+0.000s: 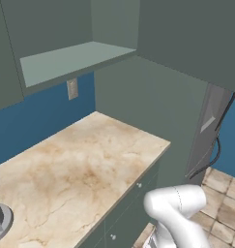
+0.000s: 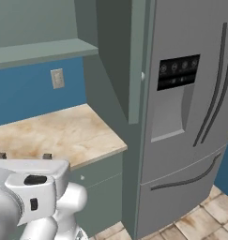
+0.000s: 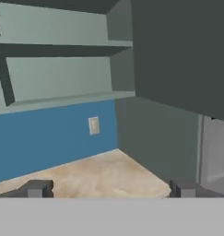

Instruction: Close all open cabinet doors.

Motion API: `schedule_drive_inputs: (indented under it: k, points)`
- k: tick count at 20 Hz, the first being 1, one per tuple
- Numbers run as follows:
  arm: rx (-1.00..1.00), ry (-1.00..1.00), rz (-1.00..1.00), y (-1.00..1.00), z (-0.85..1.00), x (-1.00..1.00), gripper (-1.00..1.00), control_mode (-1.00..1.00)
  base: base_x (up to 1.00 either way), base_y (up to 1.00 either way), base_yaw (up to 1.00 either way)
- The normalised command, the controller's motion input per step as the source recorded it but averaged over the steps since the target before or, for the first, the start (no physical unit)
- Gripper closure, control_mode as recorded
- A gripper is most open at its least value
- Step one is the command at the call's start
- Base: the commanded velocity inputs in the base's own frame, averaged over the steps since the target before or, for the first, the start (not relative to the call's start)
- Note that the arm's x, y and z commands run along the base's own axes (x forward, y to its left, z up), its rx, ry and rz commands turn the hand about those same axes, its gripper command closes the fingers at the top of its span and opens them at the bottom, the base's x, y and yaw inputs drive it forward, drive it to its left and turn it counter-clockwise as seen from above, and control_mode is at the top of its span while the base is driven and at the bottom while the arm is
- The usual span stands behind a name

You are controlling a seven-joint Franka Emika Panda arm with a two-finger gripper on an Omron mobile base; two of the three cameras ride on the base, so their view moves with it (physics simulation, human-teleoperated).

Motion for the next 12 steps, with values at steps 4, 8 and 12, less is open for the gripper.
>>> schedule_drive_inputs:
  k: [4,8,12]
  points:
    - [0.07,-0.42,0.00,-0.14,0.13,0.06,-1.00,-1.00,0.00,0.00,0.00]
    - [0.04,-0.19,0.00,-0.05,0.21,0.03,-1.00,-1.00,0.00,0.00,0.00]
    - [0.02,-0.09,0.00,-0.07,0.27,0.00,-1.00,-1.00,0.00,0.00,0.00]
